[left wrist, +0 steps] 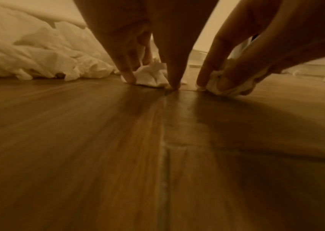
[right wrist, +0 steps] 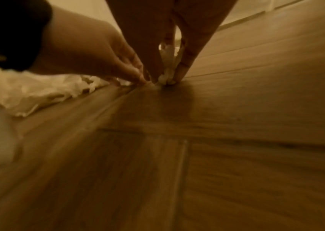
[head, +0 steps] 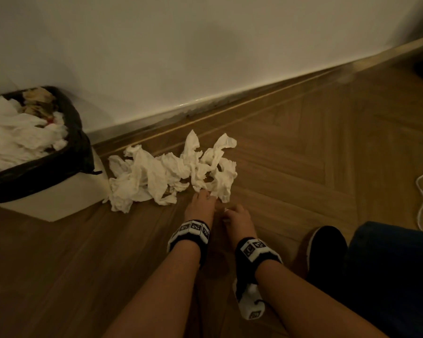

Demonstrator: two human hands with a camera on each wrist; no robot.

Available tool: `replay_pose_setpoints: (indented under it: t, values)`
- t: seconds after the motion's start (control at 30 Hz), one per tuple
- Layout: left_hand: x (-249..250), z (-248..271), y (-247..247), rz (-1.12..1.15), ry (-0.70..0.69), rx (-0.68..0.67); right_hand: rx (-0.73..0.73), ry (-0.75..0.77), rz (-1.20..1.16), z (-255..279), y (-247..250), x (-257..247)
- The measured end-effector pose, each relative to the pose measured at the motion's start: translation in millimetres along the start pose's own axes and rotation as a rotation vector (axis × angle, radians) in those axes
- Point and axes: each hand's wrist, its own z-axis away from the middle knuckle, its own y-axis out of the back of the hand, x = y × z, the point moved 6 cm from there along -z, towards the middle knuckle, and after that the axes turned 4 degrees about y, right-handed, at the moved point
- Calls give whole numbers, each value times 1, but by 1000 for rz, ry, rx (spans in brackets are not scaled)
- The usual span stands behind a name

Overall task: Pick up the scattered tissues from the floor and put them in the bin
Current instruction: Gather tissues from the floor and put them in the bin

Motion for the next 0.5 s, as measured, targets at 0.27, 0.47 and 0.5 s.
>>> replay_pose_setpoints:
  t: [0.27, 0.47, 0.5]
  values:
    - [-30, 5, 20, 595, 115, 21, 199, -314, -1135, 7, 16, 14]
    - [-47, 17, 49, 916, 143, 89, 95, -351, -1969, 16, 32, 2]
    - [-48, 19, 53, 1007, 150, 80, 78, -350, -2010, 18, 36, -2]
